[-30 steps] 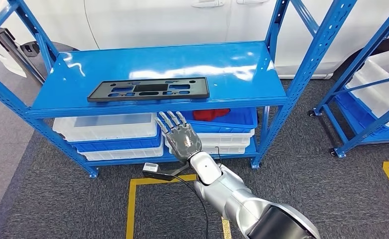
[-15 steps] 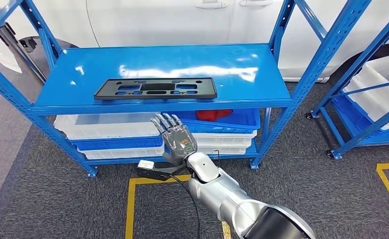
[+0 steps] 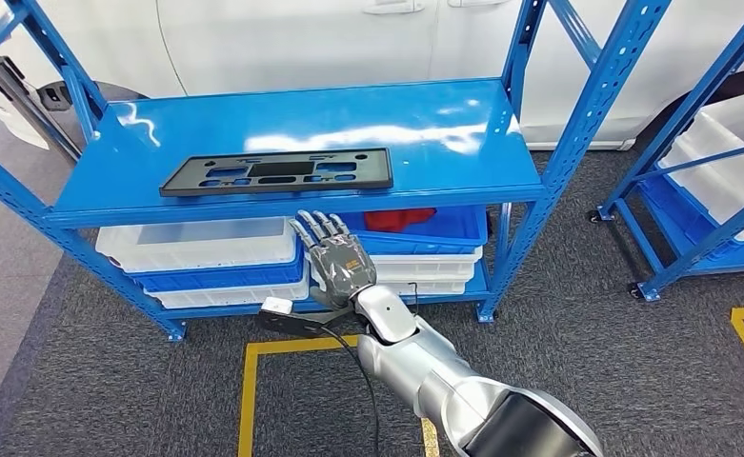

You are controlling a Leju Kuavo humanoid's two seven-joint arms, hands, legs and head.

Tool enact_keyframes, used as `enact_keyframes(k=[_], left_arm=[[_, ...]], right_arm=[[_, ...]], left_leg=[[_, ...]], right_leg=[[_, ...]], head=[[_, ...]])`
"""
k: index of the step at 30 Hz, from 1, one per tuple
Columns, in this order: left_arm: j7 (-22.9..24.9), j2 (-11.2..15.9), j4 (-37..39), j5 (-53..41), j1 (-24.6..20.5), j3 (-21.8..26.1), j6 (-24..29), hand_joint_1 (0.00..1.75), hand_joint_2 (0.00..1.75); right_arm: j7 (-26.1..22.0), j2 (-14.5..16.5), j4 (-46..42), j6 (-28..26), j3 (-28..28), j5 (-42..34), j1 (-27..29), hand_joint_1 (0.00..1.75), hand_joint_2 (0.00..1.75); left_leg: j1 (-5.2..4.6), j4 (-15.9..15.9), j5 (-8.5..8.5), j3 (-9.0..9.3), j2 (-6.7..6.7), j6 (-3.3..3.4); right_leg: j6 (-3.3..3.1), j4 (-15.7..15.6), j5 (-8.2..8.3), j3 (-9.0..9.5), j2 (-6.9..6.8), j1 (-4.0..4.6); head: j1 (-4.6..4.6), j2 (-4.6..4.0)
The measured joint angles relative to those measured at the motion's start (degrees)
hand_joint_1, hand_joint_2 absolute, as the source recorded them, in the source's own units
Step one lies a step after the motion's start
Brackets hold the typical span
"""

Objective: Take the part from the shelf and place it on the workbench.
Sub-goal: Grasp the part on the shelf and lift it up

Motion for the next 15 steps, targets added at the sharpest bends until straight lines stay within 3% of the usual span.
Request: enact_keyframes(k=[1, 2, 4, 5, 7, 10, 11, 13, 14, 15], left_arm=[[0.0, 0.0, 0.0, 0.0, 0.1, 0.2, 0.0, 0.00, 0.00], [0.0, 0.0, 0.0, 0.0, 0.1, 0.4, 0.1, 0.00, 0.00], [0.0, 0.0, 0.0, -0.2, 0.1, 0.7, 0.4, 0.00, 0.00], [-0.1, 0.0, 0.0, -0.3, 0.1, 0.7, 0.5, 0.00, 0.00], [-0.1, 0.0, 0.0, -0.6, 0.1, 0.8, 0.8, 0.00, 0.00], [-0.2, -0.2, 0.0, -0.9, 0.2, 0.8, 1.0, 0.00, 0.00], [-0.2, -0.3, 0.0, -0.9, 0.2, 0.8, 1.1, 0.00, 0.00], [-0.2, -0.3, 0.0, -1.1, 0.1, 0.8, 1.0, 0.00, 0.00], [-0.2, -0.3, 0.0, -1.2, 0.1, 0.8, 1.0, 0.00, 0.00], [-0.2, -0.3, 0.0, -1.3, 0.2, 0.8, 1.0, 0.00, 0.00]], right_arm=[[0.1, 0.0, 0.0, 0.0, 0.0, 0.0, 0.1, 0.00, 1.75], [0.2, 0.0, 0.1, -0.1, 0.0, 0.0, 0.1, 0.00, 1.75], [0.5, 0.0, 0.1, -0.2, 0.0, 0.0, 0.1, 0.00, 1.75], [0.6, -0.1, 0.1, -0.3, 0.0, 0.0, 0.2, 0.00, 1.75], [0.7, -0.2, 0.1, -0.5, 0.0, 0.0, 0.3, 0.00, 1.75], [0.9, -0.3, 0.0, -0.7, 0.0, -0.1, 0.4, 0.00, 1.75], [1.0, -0.4, 0.0, -0.8, 0.0, -0.2, 0.4, 0.00, 1.75], [1.1, -0.6, 0.1, -1.0, 0.0, -0.4, 0.5, 0.00, 1.75], [1.2, -0.7, 0.1, -1.0, 0.0, -0.5, 0.7, 0.00, 1.75], [1.3, -0.9, 0.2, -1.0, 0.0, -0.6, 0.9, 0.00, 1.75]], left_leg=[[-0.01, -0.6, 1.01, 0.21, 0.00, 0.15], [-0.03, -3.5, 2.93, 1.51, 0.00, 0.40], [-0.24, -11.6, 6.46, 5.33, 0.01, 1.13], [-0.40, -14.4, 7.27, 6.65, 0.00, 1.45], [-0.70, -16.1, 7.28, 7.47, -0.02, 1.86], [-0.41, -16.8, 7.66, 7.83, 0.05, 2.63], [-0.25, -17.1, 7.78, 8.01, 0.11, 2.93], [-0.23, -17.2, 7.75, 8.13, 0.18, 3.29], [-0.24, -17.2, 7.69, 8.15, 0.18, 3.36], [-0.24, -17.2, 7.61, 8.22, 0.15, 3.35]], right_leg=[[-0.04, 0.0, -0.03, 0.04, 0.04, 0.12], [-0.05, 0.0, -0.07, 0.12, 0.10, 0.23], [0.10, 0.1, -0.19, 0.26, 0.18, 0.48], [0.31, 0.1, -0.22, 0.24, 0.20, 0.58], [0.86, 0.0, -0.20, 0.15, 0.20, 0.65], [1.88, 1.0, -0.99, -0.16, 0.16, 0.61], [2.21, 3.1, -2.18, -1.07, 0.12, 0.56], [2.69, 10.4, -5.65, -4.76, 0.04, 0.25], [2.87, 14.1, -6.87, -6.74, 0.03, 0.06], [3.01, 16.2, -7.10, -8.07, 0.01, -0.11]], head=[[0.00, -0.01], [0.00, -0.01], [0.01, -0.01], [0.01, 0.00], [0.00, 0.00], [0.01, 0.01], [0.01, 0.01], [0.01, 0.01], [0.01, 0.00], [0.01, -0.01]])
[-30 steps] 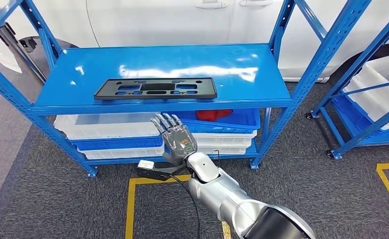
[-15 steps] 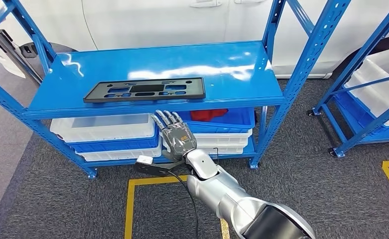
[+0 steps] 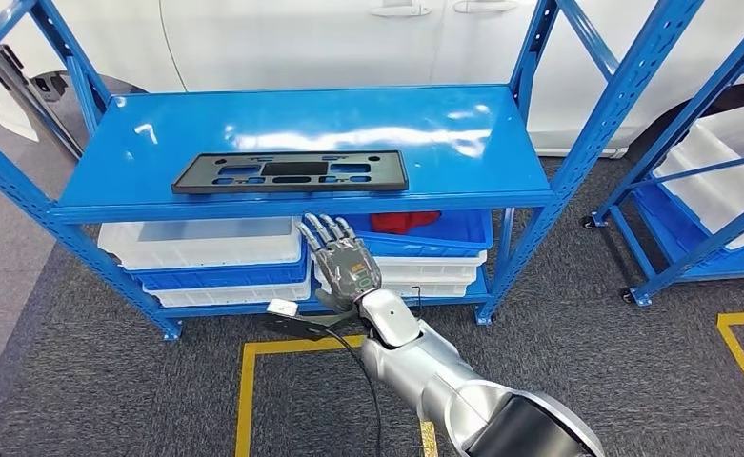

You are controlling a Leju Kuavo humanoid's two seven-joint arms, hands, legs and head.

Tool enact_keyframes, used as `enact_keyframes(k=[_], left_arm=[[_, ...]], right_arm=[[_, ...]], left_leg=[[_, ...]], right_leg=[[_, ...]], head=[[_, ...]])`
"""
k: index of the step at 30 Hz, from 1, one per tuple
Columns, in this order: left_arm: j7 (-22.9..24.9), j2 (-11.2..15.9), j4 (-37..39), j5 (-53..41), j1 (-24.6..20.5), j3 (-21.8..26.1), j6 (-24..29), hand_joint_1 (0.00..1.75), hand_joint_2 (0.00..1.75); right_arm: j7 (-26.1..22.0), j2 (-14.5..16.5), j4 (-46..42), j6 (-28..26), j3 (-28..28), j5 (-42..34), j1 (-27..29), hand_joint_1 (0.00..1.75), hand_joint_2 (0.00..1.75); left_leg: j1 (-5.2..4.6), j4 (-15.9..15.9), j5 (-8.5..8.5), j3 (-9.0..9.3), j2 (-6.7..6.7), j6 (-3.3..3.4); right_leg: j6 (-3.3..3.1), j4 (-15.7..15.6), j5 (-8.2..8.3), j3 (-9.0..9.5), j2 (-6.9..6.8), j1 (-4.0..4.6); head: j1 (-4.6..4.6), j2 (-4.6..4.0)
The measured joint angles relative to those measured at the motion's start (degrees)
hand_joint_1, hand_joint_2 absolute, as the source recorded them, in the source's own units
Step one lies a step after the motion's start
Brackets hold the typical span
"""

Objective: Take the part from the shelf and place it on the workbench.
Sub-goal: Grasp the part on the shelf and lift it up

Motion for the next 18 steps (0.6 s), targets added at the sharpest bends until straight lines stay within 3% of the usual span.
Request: enact_keyframes(k=[1, 2, 3, 5, 6, 9, 11, 14, 15, 16, 18], left_arm=[[0.0, 0.0, 0.0, 0.0, 0.0, 0.0, 0.0, 0.00, 0.00], [0.0, 0.0, 0.0, -0.1, 0.1, 0.0, 0.0, 0.00, 0.00], [0.0, -0.1, 0.0, -0.1, 0.1, 0.0, 0.0, 0.00, 0.00], [0.0, -0.1, 0.0, -0.3, 0.0, 0.0, 0.0, 0.00, 0.00], [0.0, -0.1, 0.0, -0.4, 0.0, 0.0, 0.1, 0.00, 0.00], [0.0, -0.1, 0.0, -0.6, -0.2, 0.0, 0.2, 0.00, 0.00], [0.1, -0.1, 0.0, -0.7, -0.2, 0.0, 0.2, 0.00, 0.00], [0.1, -0.2, 0.0, -0.9, -0.2, 0.0, 0.3, 0.00, 0.00], [0.1, -0.2, 0.0, -0.9, -0.2, 0.0, 0.3, 0.00, 0.00], [0.2, -0.2, 0.0, -0.9, -0.1, 0.0, 0.3, 0.00, 0.00], [0.2, -0.1, 0.0, -0.9, 0.0, 0.0, 0.3, 0.00, 0.00]], right_arm=[[0.0, -0.1, 0.0, 0.0, 0.0, -0.1, 0.2, 0.00, 1.75], [0.1, -0.2, 0.0, 0.0, 0.0, -0.1, 0.2, 0.00, 1.75], [0.1, -0.3, 0.0, 0.0, 0.0, -0.2, 0.2, 0.00, 1.75], [0.1, -0.3, 0.0, -0.1, 0.0, -0.2, 0.1, 0.00, 1.75], [0.1, -0.3, 0.0, -0.2, 0.0, -0.2, 0.1, 0.00, 1.31], [0.1, -0.4, 0.0, -0.2, 0.0, -0.3, 0.0, 0.00, 0.00], [0.1, -0.4, 0.0, -0.3, 0.0, -0.4, -0.2, 0.00, 0.00], [-0.2, -0.4, 0.0, -0.4, 0.2, -0.3, -0.2, 0.00, 0.00], [-0.5, -0.4, 0.0, -0.4, 0.2, -0.3, 0.0, 0.00, 0.00], [-0.7, -0.4, 0.0, -0.4, 0.2, -0.3, 0.1, 0.00, 0.00], [-1.2, -0.4, 0.0, -0.4, 0.2, -0.3, 0.2, 0.00, 0.00]], left_leg=[[0.01, 0.0, -0.12, 0.12, -0.04, -0.05], [0.02, 0.1, -0.29, 0.33, -0.09, -0.16], [0.02, 0.1, -0.55, 0.60, -0.13, -0.32], [-0.18, 0.4, -1.12, 0.93, -0.16, -0.86], [-0.27, 0.4, -1.35, 1.00, -0.17, -1.17], [-0.13, 0.4, -1.82, 1.23, -0.14, -2.15], [0.03, 2.7, -3.23, 0.33, -0.10, -2.74], [0.16, 13.9, -7.48, -5.74, -0.08, -3.29], [0.18, 16.7, -7.82, -7.62, -0.08, -3.35], [0.18, 17.4, -6.93, -8.52, -0.08, -3.33], [0.17, 11.8, -2.13, -6.93, -0.07, -3.03]], right_leg=[[0.09, -0.1, 0.92, -0.25, -0.02, -0.15], [0.11, -2.6, 2.88, 0.72, -0.05, -0.29], [0.06, -6.8, 5.30, 2.59, -0.09, -0.39], [-0.28, -14.0, 8.05, 5.98, -0.13, -0.33], [-0.54, -15.8, 8.32, 6.78, -0.11, -0.23], [-1.52, -16.3, 7.87, 7.15, 0.01, -0.04], [-2.21, -16.8, 7.70, 7.78, -0.03, -0.28], [-2.79, -16.9, 7.11, 8.56, -0.12, -0.26], [-2.83, -16.9, 6.87, 8.81, -0.08, -0.21], [-2.82, -16.8, 6.59, 9.15, -0.02, -0.18], [-2.64, -16.8, 5.89, 10.14, 0.10, -0.16]], head=[[0.00, 0.01], [0.00, 0.00], [0.00, 0.00], [0.00, 0.00], [0.00, 0.01], [0.00, 0.02], [-0.01, 0.01], [-0.01, 0.00], [-0.01, 0.00], [-0.01, 0.00], [-0.01, 0.00]])
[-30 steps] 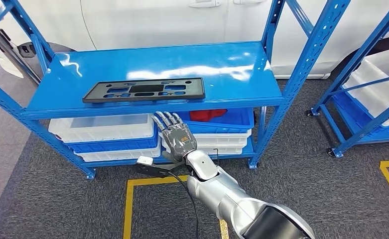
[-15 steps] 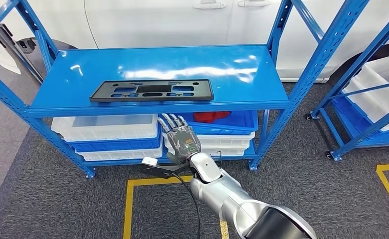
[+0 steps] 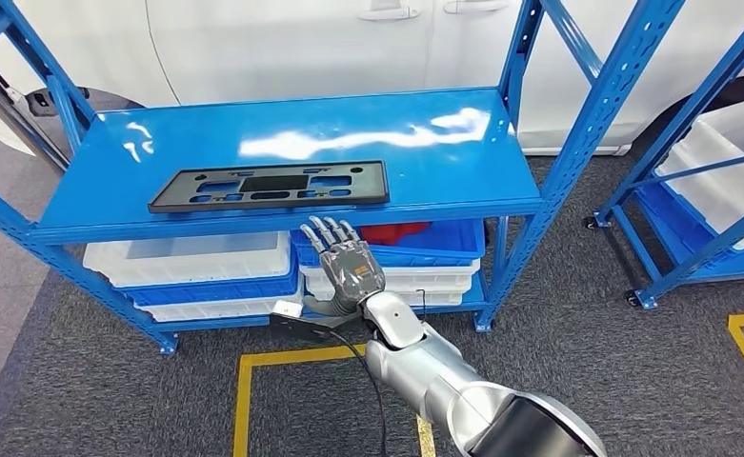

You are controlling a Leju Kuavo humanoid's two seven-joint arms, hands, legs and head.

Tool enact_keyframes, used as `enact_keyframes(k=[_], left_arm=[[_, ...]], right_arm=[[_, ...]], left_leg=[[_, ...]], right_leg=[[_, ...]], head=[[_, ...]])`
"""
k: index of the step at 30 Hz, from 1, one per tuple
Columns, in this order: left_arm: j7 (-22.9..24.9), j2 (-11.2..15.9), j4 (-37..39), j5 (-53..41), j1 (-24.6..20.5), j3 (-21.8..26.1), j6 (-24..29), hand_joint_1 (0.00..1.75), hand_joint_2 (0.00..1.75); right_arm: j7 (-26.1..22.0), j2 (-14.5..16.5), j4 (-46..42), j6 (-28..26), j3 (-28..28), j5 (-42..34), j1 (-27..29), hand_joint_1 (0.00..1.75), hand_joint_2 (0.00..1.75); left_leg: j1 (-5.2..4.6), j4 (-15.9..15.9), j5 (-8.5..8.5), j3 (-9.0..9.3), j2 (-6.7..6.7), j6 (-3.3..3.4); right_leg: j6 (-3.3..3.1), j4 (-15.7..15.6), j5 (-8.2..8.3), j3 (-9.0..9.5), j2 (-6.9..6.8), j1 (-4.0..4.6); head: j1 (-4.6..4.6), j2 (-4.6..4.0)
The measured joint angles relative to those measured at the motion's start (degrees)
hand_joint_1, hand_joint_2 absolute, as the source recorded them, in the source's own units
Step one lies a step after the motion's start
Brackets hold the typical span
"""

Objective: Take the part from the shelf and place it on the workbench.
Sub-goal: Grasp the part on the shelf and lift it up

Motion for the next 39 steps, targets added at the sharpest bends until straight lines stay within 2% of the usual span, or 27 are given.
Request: enact_keyframes(k=[1, 2, 3, 6, 8, 9, 11, 12, 13, 14, 16, 17, 18, 19, 22, 23, 24, 26, 27, 28, 29, 30, 31, 33, 34, 36, 39], left_arm=[[0.0, 0.0, 0.0, 0.0, 0.0, 0.0, 0.0, 0.00, 0.00], [0.0, 0.0, 0.0, 0.0, 0.0, 0.0, 0.0, 0.00, 0.00], [-0.1, 0.0, 0.0, 0.0, -0.1, 0.0, 0.0, 0.00, 0.00], [-0.3, 0.0, 0.0, -0.2, -0.1, 0.0, 0.1, 0.00, 0.00], [-0.4, 0.0, 0.0, -0.5, -0.1, 0.0, 0.4, 0.00, 0.00], [-0.4, 0.0, 0.0, -0.7, -0.1, 0.0, 0.5, 0.00, 0.00], [-0.3, 0.0, 0.0, -0.9, -0.2, 0.0, 0.7, 0.00, 0.00], [-0.3, 0.0, 0.0, -1.0, -0.2, 0.0, 0.7, 0.00, 0.00], [-0.3, 0.1, 0.0, -1.1, -0.2, 0.0, 0.8, 0.00, 0.00], [-0.3, 0.1, 0.0, -1.2, -0.1, 0.0, 0.8, 0.00, 0.00], [-0.3, 0.0, 0.0, -1.4, 0.0, 0.0, 0.9, 0.00, 0.00], [-0.4, 0.0, 0.0, -1.6, -0.1, 0.0, 1.0, 0.00, 0.00], [-0.4, 0.0, 0.0, -1.7, -0.1, 0.0, 1.1, 0.00, 0.00], [-0.4, 0.0, 0.0, -1.7, -0.2, 0.0, 1.3, 0.00, 0.00], [-0.5, 0.0, 0.0, -1.7, -0.3, 0.0, 1.6, 0.00, 0.00], [-0.5, 0.0, 0.0, -1.7, -0.3, 0.0, 1.6, 0.00, 0.00], [-0.5, 0.0, 0.0, -1.7, -0.3, 0.0, 1.6, 0.00, 0.00], [-0.6, -0.1, 0.0, -1.8, -0.3, 0.0, 1.6, 0.00, 0.00], [-0.6, -0.1, 0.0, -1.8, -0.2, 0.0, 1.6, 0.00, 0.00], [-0.6, -0.1, 0.0, -1.9, -0.1, 0.0, 1.6, 0.00, 0.00], [-0.7, -0.1, 0.0, -2.0, 0.0, 0.0, 1.6, 0.00, 0.00], [-0.7, -0.1, 0.0, -2.1, 0.0, 0.0, 1.6, 0.00, 0.00], [-0.8, -0.1, 0.0, -2.2, 0.0, 0.0, 1.6, 0.00, 0.00], [-0.9, -0.1, 0.0, -2.3, 0.0, 0.0, 1.6, 0.00, 0.00], [-1.0, 0.0, 0.1, -2.4, 0.0, 0.0, 1.6, 0.00, 0.00], [-1.1, 0.0, 0.1, -2.6, -0.1, 0.0, 1.7, 0.00, 0.00], [-1.2, -0.1, 0.1, -2.7, -0.1, 0.0, 1.8, 0.00, 0.00]], right_arm=[[-0.1, 0.0, 0.0, 0.0, 0.0, 0.0, 0.0, 0.00, 0.00], [-0.3, 0.0, 0.0, 0.0, 0.0, 0.0, -0.1, 0.00, 0.00], [-0.3, 0.0, 0.0, 0.0, 0.0, -0.1, -0.1, 0.00, 0.00], [-0.4, 0.0, 0.0, -0.1, 0.1, 0.0, -0.1, 0.00, 0.00], [-0.3, 0.0, -0.1, -0.2, 0.1, 0.0, -0.2, 0.00, 0.00], [-0.3, 0.0, -0.1, -0.3, 0.1, 0.0, -0.2, 0.00, 0.00], [-0.3, -0.1, -0.1, -0.8, 0.2, -0.1, 0.0, 0.00, 0.00], [-0.2, -0.2, -0.1, -1.1, 0.3, 0.0, 0.2, 0.00, 0.00], [0.0, -0.2, -0.1, -1.6, 0.4, 0.1, 0.4, 0.00, 0.00], [0.3, -0.3, -0.1, -2.1, 0.5, 0.2, 0.6, 0.00, 0.00], [1.2, -0.4, -0.7, -2.9, 0.7, 1.1, 0.8, 0.00, 0.00], [1.6, -0.5, -1.3, -3.2, 0.8, 1.7, 0.8, 0.00, 0.00], [2.1, -0.5, -2.0, -3.4, 0.8, 2.4, 0.9, 0.00, 0.00], [2.4, -0.6, -2.7, -3.6, 0.8, 2.9, 1.1, 0.00, 0.00], [2.8, -0.7, -4.4, -3.7, 0.8, 3.4, 1.5, 0.00, 0.00], [2.8, -0.8, -4.8, -3.8, 0.8, 3.4, 1.6, 0.00, 0.44], [2.8, -0.8, -5.2, -3.8, 0.8, 3.4, 1.6, 0.00, 0.87], [2.6, -0.8, -5.5, -3.8, 0.8, 3.4, 1.8, 0.00, 1.75], [2.3, -0.8, -5.6, -3.8, 0.8, 3.3, 2.0, 0.00, 1.75], [2.1, -0.8, -5.6, -3.8, 0.8, 3.3, 2.2, 0.00, 1.75], [1.8, -0.8, -5.6, -3.8, 0.8, 3.2, 2.4, 0.00, 1.75], [1.6, -0.8, -5.6, -3.8, 0.8, 3.3, 2.5, 0.00, 1.75], [1.5, -0.8, -5.8, -3.8, 0.8, 3.5, 2.5, 0.00, 1.75], [1.4, -0.8, -6.2, -3.8, 0.8, 4.3, 2.5, 0.00, 1.75], [1.3, -0.8, -6.5, -3.8, 0.8, 4.9, 2.4, 0.00, 1.75], [1.0, -0.8, -6.8, -3.8, 0.8, 5.8, 2.4, 0.00, 1.75], [0.5, -0.5, -7.0, -3.9, 0.8, 6.3, 2.4, 0.00, 1.75]], left_leg=[[-0.06, -4.0, 2.32, 1.58, -0.01, 0.25], [-0.19, -7.6, 3.76, 3.03, -0.02, 0.56], [-0.33, -9.7, 4.30, 3.87, -0.02, 0.88], [-0.41, -11.0, 3.76, 4.33, -0.07, 1.81], [-0.15, -11.5, 3.61, 4.88, -0.04, 2.42], [-0.04, -11.6, 3.51, 5.18, -0.01, 2.71], [-0.14, -11.7, 3.14, 5.47, 0.00, 3.13], [-0.18, -11.6, 2.92, 5.67, -0.03, 3.22], [-0.20, -11.6, 2.66, 5.96, -0.08, 3.24], [-0.20, -11.6, 2.34, 6.37, -0.13, 3.19], [-0.22, -11.5, 1.55, 7.38, -0.21, 2.95], [-0.34, -11.4, 1.12, 7.75, -0.24, 2.70], [-0.42, -11.3, 0.78, 7.97, -0.25, 2.42], [-0.48, -11.4, 0.52, 8.05, -0.26, 2.09], [-0.41, -11.3, -0.18, 8.42, -0.20, 1.10], [-0.37, -10.3, -0.86, 8.11, -0.18, 0.81], [-0.31, -7.8, -2.06, 7.01, -0.17, 0.51], [-0.14, -0.3, -4.95, 2.91, -0.15, 0.00], [-0.06, 3.1, -5.82, 0.79, -0.15, -0.19], [-0.01, 5.0, -5.82, -0.56, -0.15, -0.30], [0.02, 5.3, -5.11, -1.19, -0.15, -0.35], [0.04, 4.0, -3.66, -0.96, -0.15, -0.34], [0.05, 1.1, -1.47, 0.08, -0.14, -0.27], [-0.07, -6.3, 2.70, 3.01, -0.11, 0.11], [-0.20, -9.2, 3.72, 4.30, -0.10, 0.49], [-0.49, -10.9, 3.37, 5.15, -0.16, 1.24], [-0.17, -11.6, 3.09, 5.53, -0.15, 2.21]], right_leg=[[0.19, 0.0, -0.39, 0.48, 0.03, 0.05], [0.42, 0.1, -0.72, 0.75, 0.06, 0.15], [0.70, 0.1, -0.93, 0.82, 0.06, 0.24], [1.60, 0.0, -1.34, 0.81, 0.00, 0.34], [2.20, 1.9, -2.60, 0.17, -0.09, 0.32], [2.44, 4.6, -3.93, -1.21, -0.12, 0.27], [2.71, 12.7, -6.85, -5.88, -0.14, 0.12], [2.79, 15.9, -7.40, -8.05, -0.15, 0.05], [2.82, 17.2, -6.85, -9.33, -0.15, 0.01], [2.77, 16.1, -5.10, -9.43, -0.15, 0.00], [2.39, 8.5, 0.18, -6.81, -0.16, 0.02], [2.15, 4.6, 1.97, -5.19, -0.16, 0.13], [1.90, 1.9, 2.87, -4.08, -0.15, 0.22], [1.64, 0.7, 2.84, -3.58, -0.10, 0.36], [0.82, 0.1, 2.29, -2.95, 0.10, 0.31], [0.50, -0.2, 2.19, -2.55, 0.08, 0.16], [0.22, -0.4, 2.03, -2.11, 0.03, -0.01], [-0.18, -0.5, 1.51, -1.52, -0.09, 0.01], [-0.26, -0.5, 1.23, -1.26, -0.10, 0.06], [-0.28, -0.5, 0.98, -1.00, -0.08, 0.09], [-0.27, -0.5, 0.74, -0.73, -0.03, 0.10], [-0.21, -0.5, 0.50, -0.40, 0.04, 0.10], [-0.12, -0.4, 0.21, 0.02, 0.09, 0.10], [0.25, -0.4, -0.52, 0.89, 0.16, 0.21], [0.52, -0.3, -0.82, 1.11, 0.17, 0.31], [1.08, -0.3, -1.09, 1.14, 0.15, 0.47], [1.93, 0.6, -1.99, 0.81, 0.02, 0.47]], head=[[0.01, 0.00], [0.01, 0.01], [0.00, 0.01], [-0.01, 0.01], [0.01, 0.01], [0.01, 0.01], [0.01, 0.02], [0.01, 0.02], [0.01, 0.02], [0.01, 0.02], [0.01, 0.01], [0.01, 0.01], [0.01, 0.01], [0.01, 0.01], [0.00, 0.01], [-0.01, 0.02], [-0.02, 0.01], [-0.02, 0.01], [-0.02, 0.00], [-0.02, 0.00], [-0.02, 0.00], [-0.02, 0.00], [-0.02, 0.00], [0.00, 0.00], [0.00, 0.00], [0.00, 0.00], [0.00, 0.01]])
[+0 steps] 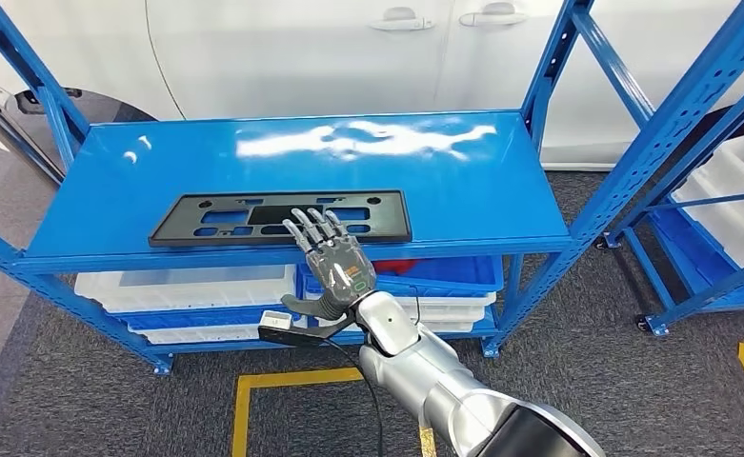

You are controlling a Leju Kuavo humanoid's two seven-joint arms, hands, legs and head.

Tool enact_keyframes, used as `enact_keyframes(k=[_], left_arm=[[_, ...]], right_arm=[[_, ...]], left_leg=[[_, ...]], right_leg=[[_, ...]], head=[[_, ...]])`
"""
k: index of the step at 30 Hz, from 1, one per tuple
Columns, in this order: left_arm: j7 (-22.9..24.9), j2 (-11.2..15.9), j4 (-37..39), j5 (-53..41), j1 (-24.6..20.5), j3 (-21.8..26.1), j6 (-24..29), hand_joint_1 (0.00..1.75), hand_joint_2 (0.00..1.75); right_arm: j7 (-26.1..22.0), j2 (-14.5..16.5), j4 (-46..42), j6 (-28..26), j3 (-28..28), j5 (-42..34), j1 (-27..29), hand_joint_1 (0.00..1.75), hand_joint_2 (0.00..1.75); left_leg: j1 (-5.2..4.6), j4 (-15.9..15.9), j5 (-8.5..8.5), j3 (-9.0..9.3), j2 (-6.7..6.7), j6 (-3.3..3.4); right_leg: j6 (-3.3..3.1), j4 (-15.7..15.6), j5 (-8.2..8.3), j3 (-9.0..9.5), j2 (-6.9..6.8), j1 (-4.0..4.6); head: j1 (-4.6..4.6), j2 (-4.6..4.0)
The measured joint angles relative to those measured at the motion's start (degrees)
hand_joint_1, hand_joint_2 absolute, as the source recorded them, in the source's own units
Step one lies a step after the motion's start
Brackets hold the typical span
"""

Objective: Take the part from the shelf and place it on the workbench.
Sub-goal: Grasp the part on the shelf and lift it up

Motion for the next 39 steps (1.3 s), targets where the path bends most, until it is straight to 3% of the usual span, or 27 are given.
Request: enact_keyframes(k=[1, 2, 4, 5, 6, 7, 9, 10, 11, 14, 16, 19, 20, 21, 22, 24, 26, 29, 31, 32, 34, 35, 36, 37, 39], left_arm=[[0.0, 0.0, 0.0, 0.0, 0.0, 0.0, 0.0, 0.00, 0.00], [-0.1, 0.0, 0.0, 0.0, 0.0, 0.0, 0.0, 0.00, 0.00], [-0.2, 0.0, 0.0, 0.0, -0.1, 0.0, 0.0, 0.00, 0.00], [-0.2, 0.0, 0.0, 0.0, -0.1, 0.0, 0.0, 0.00, 0.00], [-0.2, 0.0, 0.0, 0.0, 0.0, 0.0, 0.0, 0.00, 0.00], [-0.2, 0.0, 0.0, 0.0, 0.0, 0.0, 0.0, 0.00, 0.00], [-0.2, -0.1, 0.0, 0.0, 0.0, 0.0, 0.1, 0.00, 0.00], [-0.3, -0.1, 0.0, 0.0, 0.0, 0.0, 0.2, 0.00, 0.00], [-0.3, -0.1, 0.0, 0.0, -0.1, 0.0, 0.3, 0.00, 0.00], [-0.3, -0.1, 0.0, -0.1, -0.3, 0.0, 0.6, 0.00, 0.00], [-0.3, -0.2, 0.0, -0.3, -0.3, 0.0, 0.7, 0.00, 0.00], [-0.3, -0.3, 0.0, -0.6, -0.2, 0.0, 0.8, 0.00, 0.00], [-0.3, -0.3, 0.0, -0.7, -0.2, 0.0, 0.8, 0.00, 0.00], [-0.3, -0.3, 0.0, -0.8, -0.1, 0.0, 0.9, 0.00, 0.00], [-0.3, -0.3, 0.0, -0.8, -0.1, 0.0, 0.9, 0.00, 0.00], [-0.3, -0.2, 0.0, -0.9, -0.1, 0.0, 0.9, 0.00, 0.00], [-0.3, -0.2, 0.0, -0.9, -0.1, 0.0, 1.0, 0.00, 0.00], [-0.4, -0.2, 0.0, -1.1, -0.1, 0.0, 1.0, 0.00, 0.00], [-0.4, -0.3, 0.0, -1.2, -0.1, 0.0, 1.0, 0.00, 0.00], [-0.5, -0.3, 0.0, -1.2, -0.1, 0.0, 1.0, 0.00, 0.00], [-0.6, -0.3, 0.0, -1.2, -0.1, 0.0, 0.9, 0.00, 0.00], [-0.6, -0.3, 0.0, -1.3, -0.1, 0.0, 0.9, 0.00, 0.00], [-0.7, -0.3, 0.0, -1.3, -0.1, 0.0, 0.8, 0.00, 0.00], [-0.7, -0.3, 0.0, -1.3, -0.1, 0.0, 0.8, 0.00, 0.00], [-0.7, -0.4, 0.0, -1.3, 0.0, 0.0, 0.7, 0.00, 0.00]], right_arm=[[-0.1, 0.1, 0.0, 0.0, 0.0, 0.0, 0.0, 0.00, 1.75], [-0.1, 0.1, 0.0, 0.0, 0.0, 0.0, 0.0, 0.00, 1.31], [-0.5, 0.1, 0.1, 0.0, 0.0, -0.1, 0.2, 0.00, 1.31], [-0.8, 0.1, 0.2, 0.0, 0.0, -0.3, 0.4, 0.00, 1.31], [-1.2, 0.1, 0.4, 0.0, 0.0, -0.5, 0.4, 0.00, 1.75], [-1.6, 0.2, 0.6, 0.0, 0.0, -0.7, 0.3, 0.00, 1.75], [-1.7, 0.4, 1.0, 0.0, 0.0, -0.6, 0.1, 0.00, 1.75], [-1.5, 0.7, 1.1, 0.0, 0.0, -0.3, 0.0, 0.00, 1.75], [-1.0, 0.9, 1.2, 0.0, 0.0, 0.3, -0.1, 0.00, 1.75], [1.2, 1.3, 1.3, 0.0, 0.6, 3.2, -0.1, 0.00, 1.75], [2.8, 1.4, 1.0, 0.0, 1.3, 5.4, -0.1, 0.00, 1.75], [5.6, 1.5, 0.2, 0.0, 3.1, 9.1, 0.0, 0.00, 1.75], [6.4, 1.5, 0.1, 0.0, 3.7, 10.1, 0.2, 0.00, 1.75], [7.0, 1.5, 0.0, 0.0, 4.3, 10.7, 0.3, 0.00, 1.75], [7.4, 1.5, -0.2, 0.0, 4.8, 11.2, 0.5, 0.00, 1.75], [8.2, 1.5, -0.5, 0.0, 5.6, 11.8, 0.5, 0.00, 1.75], [9.0, 1.5, -0.8, 0.0, 6.3, 12.3, 0.4, 0.00, 1.75], [10.8, 1.5, -1.1, 0.0, 7.9, 12.5, 0.3, 0.00, 1.75], [12.2, 1.4, -1.2, 0.0, 9.2, 12.6, 0.1, 0.00, 1.75], [12.9, 1.4, -1.3, 0.0, 10.0, 12.6, 0.0, 0.00, 1.75], [14.1, 1.2, -1.3, 0.0, 11.5, 12.6, -0.2, 0.00, 1.75], [14.5, 1.1, -1.3, 0.0, 12.2, 12.6, -0.1, 0.00, 1.75], [14.8, 0.9, -1.3, 0.0, 12.7, 12.6, -0.1, 0.00, 1.75], [15.0, 0.8, -1.2, 0.0, 13.1, 12.6, 0.0, 0.00, 1.75], [15.3, 0.6, -1.2, 0.0, 13.8, 12.6, -0.2, 0.00, 1.75]], left_leg=[[0.14, -0.2, -0.05, 0.22, 0.05, 0.31], [0.17, -0.3, -0.17, 0.42, 0.09, 0.57], [0.13, -0.3, -0.53, 0.69, 0.09, 0.93], [0.11, -0.2, -0.73, 0.92, 0.05, 0.97], [0.11, -0.2, -0.98, 1.24, 0.01, 0.94], [0.11, -0.2, -1.28, 1.66, -0.04, 0.84], [0.04, 0.0, -2.01, 2.47, -0.11, 0.47], [-0.07, 0.1, -2.34, 2.64, -0.13, 0.18], [-0.16, 0.2, -2.59, 2.68, -0.13, -0.14], [-0.13, 0.1, -3.03, 2.74, -0.09, -1.12], [-0.02, 2.3, -4.45, 2.01, -0.03, -1.66], [0.09, 13.2, -8.88, -3.71, 0.00, -2.23], [0.11, 16.2, -9.48, -5.62, 0.01, -2.33], [0.11, 17.2, -8.89, -6.55, 0.01, -2.33], [0.11, 15.7, -7.17, -6.32, 0.01, -2.24], [0.09, 8.0, -2.38, -3.35, 0.01, -1.82], [-0.13, 1.9, -0.10, -0.67, -0.04, -1.26], [-0.28, 0.5, -0.28, -0.14, -0.11, -0.38], [-0.05, 0.2, -0.17, 0.03, -0.06, 0.24], [0.08, 0.0, -0.10, 0.12, -0.01, 0.51], [0.01, 0.0, -0.21, 0.15, 0.06, 0.87], [-0.03, 0.0, -0.26, 0.18, 0.05, 0.95], [-0.06, 0.1, -0.34, 0.23, 0.03, 1.01], [-0.09, 0.1, -0.43, 0.34, -0.02, 1.01], [-0.14, 0.2, -0.73, 0.72, -0.11, 0.84]], right_leg=[[0.25, 2.1, -1.10, -1.02, -0.05, -0.02], [0.44, 5.5, -2.61, -2.80, -0.11, -0.12], [0.63, 13.6, -5.30, -7.54, -0.15, -0.28], [0.69, 16.0, -5.37, -9.27, -0.15, -0.38], [0.70, 16.1, -4.23, -9.94, -0.16, -0.46], [0.64, 13.9, -2.01, -9.42, -0.17, -0.52], [0.30, 6.1, 2.92, -6.42, -0.19, -0.52], [0.06, 2.8, 4.16, -5.08, -0.18, -0.48], [-0.16, 0.9, 4.55, -4.37, -0.14, -0.39], [-0.91, -0.1, 4.01, -3.98, 0.03, -0.30], [-1.54, -0.5, 3.88, -3.43, -0.02, -0.56], [-2.10, -0.6, 3.52, -2.89, -0.16, -0.55], [-2.17, -0.6, 3.38, -2.76, -0.15, -0.49], [-2.18, -0.6, 3.23, -2.59, -0.10, -0.46], [-2.15, -0.6, 3.06, -2.34, -0.04, -0.44], [-1.91, -0.5, 2.62, -1.67, 0.06, -0.41], [-1.45, -0.4, 2.25, -1.39, 0.12, -0.17], [-0.62, -0.5, 2.08, -1.45, 0.14, 0.01], [0.02, 1.1, 0.92, -2.05, 0.06, -0.04], [0.28, 3.5, -0.47, -3.19, 0.01, -0.08], [0.58, 11.3, -3.91, -7.07, -0.07, -0.26], [0.63, 14.6, -4.89, -8.93, -0.08, -0.34], [0.62, 16.3, -4.83, -10.02, -0.09, -0.38], [0.53, 15.6, -3.67, -10.01, -0.09, -0.39], [-0.01, 8.6, 0.66, -7.12, -0.10, -0.32]], head=[[0.00, -0.01], [0.01, -0.01], [0.01, -0.01], [0.01, -0.01], [0.01, 0.00], [0.01, 0.00], [0.01, 0.00], [0.01, 0.00], [0.01, 0.00], [0.01, 0.01], [0.00, 0.00], [0.00, 0.00], [0.00, 0.01], [0.00, 0.01], [-0.01, 0.00], [-0.01, -0.01], [0.00, -0.01], [0.00, 0.01], [0.01, 0.00], [0.01, 0.01], [0.01, 0.00], [0.01, 0.00], [0.01, 0.00], [0.01, 0.00], [0.01, -0.01]])
